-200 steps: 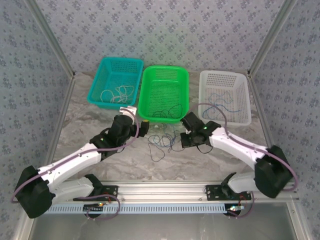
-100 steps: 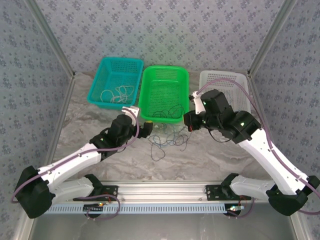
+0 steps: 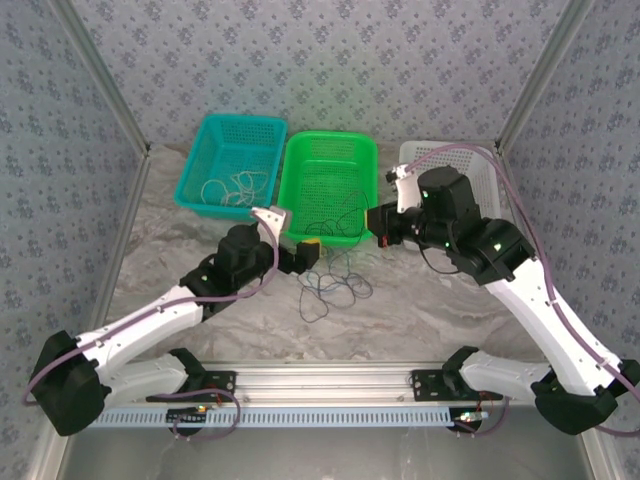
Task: Untangle the cables
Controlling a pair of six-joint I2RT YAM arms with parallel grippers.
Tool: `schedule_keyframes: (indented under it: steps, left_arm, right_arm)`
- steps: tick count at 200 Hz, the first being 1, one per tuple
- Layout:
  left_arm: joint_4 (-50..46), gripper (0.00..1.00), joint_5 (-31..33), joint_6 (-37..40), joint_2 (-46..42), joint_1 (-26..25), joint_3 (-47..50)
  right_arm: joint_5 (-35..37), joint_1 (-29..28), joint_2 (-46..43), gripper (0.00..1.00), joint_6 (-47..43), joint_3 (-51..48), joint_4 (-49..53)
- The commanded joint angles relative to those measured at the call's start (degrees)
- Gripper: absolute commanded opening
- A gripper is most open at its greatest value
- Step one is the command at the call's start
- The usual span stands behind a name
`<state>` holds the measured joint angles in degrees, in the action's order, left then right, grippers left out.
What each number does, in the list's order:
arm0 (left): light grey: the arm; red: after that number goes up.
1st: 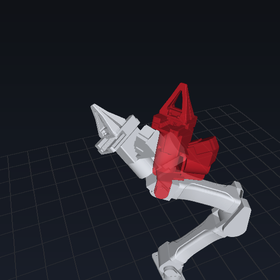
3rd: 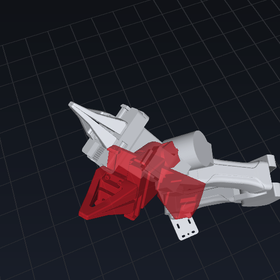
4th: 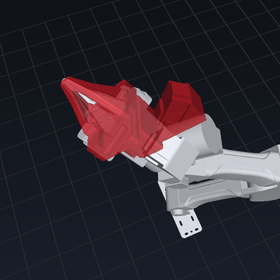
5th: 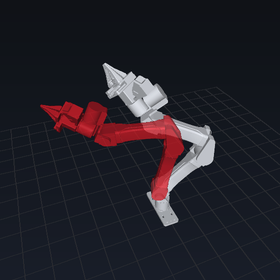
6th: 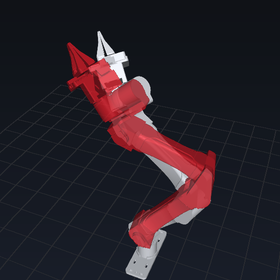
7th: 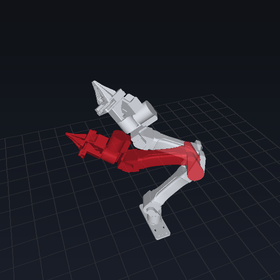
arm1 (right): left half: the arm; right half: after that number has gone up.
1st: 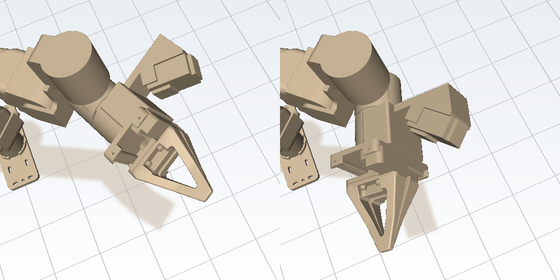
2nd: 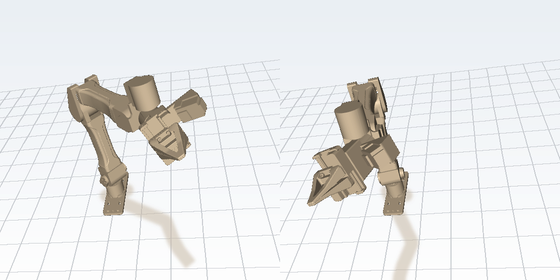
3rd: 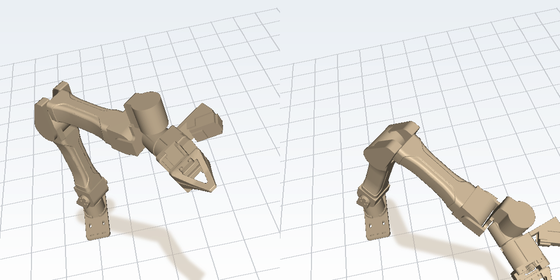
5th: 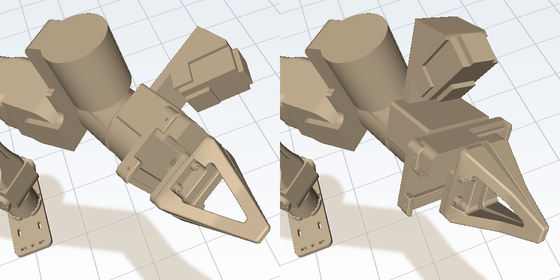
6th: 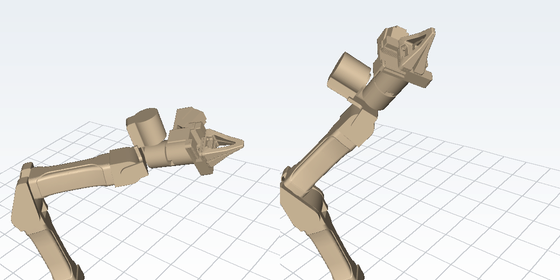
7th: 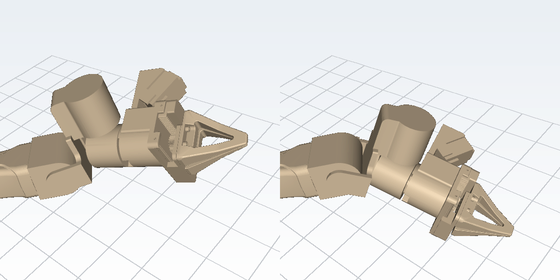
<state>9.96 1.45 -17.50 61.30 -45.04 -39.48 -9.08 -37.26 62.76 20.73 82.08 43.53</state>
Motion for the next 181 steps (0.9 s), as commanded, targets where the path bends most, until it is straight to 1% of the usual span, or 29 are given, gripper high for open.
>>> schedule_keyframes:
  steps: [1,33,54,104,138,162,181]
  left_arm:
    - [7.73,0.99,-3.64,0.6,0.6,-0.95,-3.15]
    - [10.27,0.99,-4.96,1.99,3.98,-3.14,-6.56]
    - [10.76,0.99,-5.67,2.94,7.36,-4.67,-9.2]
    - [12.39,0.99,-5.78,3.87,12.59,-6.2,-13.23]
    - [11.16,0.99,-5.4,3.88,14.92,-6.63,-14.48]
    - [9.12,0.99,-3.97,3.59,16.83,-6.64,-15.36]
    - [7.58,0.99,-3.74,3.36,18.73,-6.69,-16.42]
  right_arm:
    - [-1.97,0.53,-0.19,0.0,1.5,3.8,-5.15]
    - [-2.35,0.65,0.56,0.0,2.83,5.42,-8.79]
    - [-3.62,0.7,1.51,0.0,3.33,8.44,-11.34]
    - [-6.29,1.29,6.75,0.0,3.33,22.87,-9.34]
    - [-7.64,2.61,10.07,0.0,4.81,31.75,-9.57]
    - [-10.78,3.77,13.29,0.0,6.49,38.11,-10.14]
    - [-10.96,4.94,16.3,0.0,7.21,44.68,-9.6]
